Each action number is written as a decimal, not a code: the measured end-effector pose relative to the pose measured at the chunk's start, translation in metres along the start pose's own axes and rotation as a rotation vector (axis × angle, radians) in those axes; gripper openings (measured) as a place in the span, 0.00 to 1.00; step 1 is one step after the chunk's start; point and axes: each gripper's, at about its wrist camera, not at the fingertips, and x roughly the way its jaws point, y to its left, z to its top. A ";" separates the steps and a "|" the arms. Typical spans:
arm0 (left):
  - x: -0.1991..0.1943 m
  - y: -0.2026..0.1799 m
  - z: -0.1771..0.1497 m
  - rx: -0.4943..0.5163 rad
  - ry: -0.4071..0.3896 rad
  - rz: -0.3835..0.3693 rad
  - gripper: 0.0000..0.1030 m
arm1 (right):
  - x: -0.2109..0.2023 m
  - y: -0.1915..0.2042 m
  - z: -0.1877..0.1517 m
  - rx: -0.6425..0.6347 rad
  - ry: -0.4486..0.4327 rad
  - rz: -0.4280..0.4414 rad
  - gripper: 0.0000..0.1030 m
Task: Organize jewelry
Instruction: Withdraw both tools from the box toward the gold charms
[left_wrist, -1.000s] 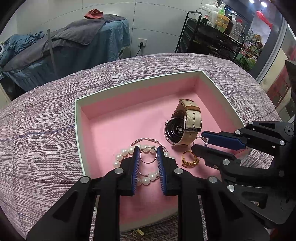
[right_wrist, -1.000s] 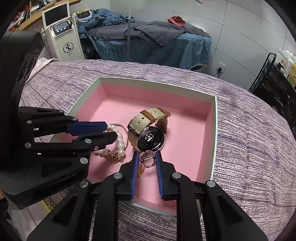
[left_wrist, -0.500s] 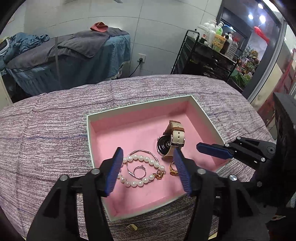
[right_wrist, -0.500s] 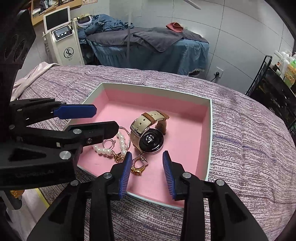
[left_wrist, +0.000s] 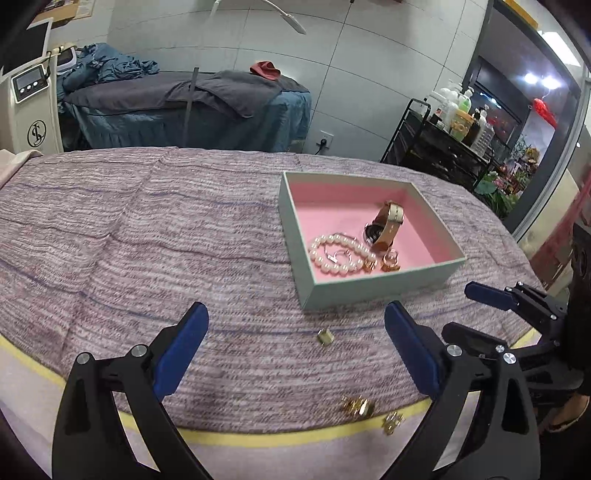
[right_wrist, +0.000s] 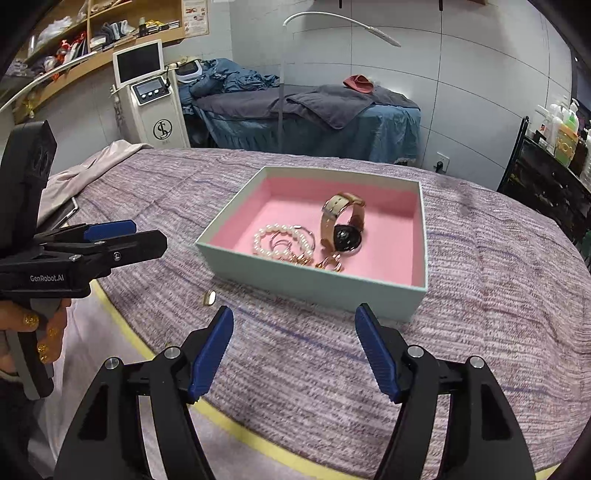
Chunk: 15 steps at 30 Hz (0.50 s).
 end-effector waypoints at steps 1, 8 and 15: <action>-0.003 0.001 -0.008 0.007 0.002 0.017 0.92 | -0.001 0.005 -0.004 -0.007 0.005 0.005 0.65; -0.014 0.008 -0.054 -0.005 0.028 0.048 0.92 | -0.005 0.036 -0.030 -0.055 0.040 0.036 0.65; -0.015 0.010 -0.083 -0.030 0.054 0.055 0.92 | -0.004 0.054 -0.046 -0.073 0.077 0.056 0.65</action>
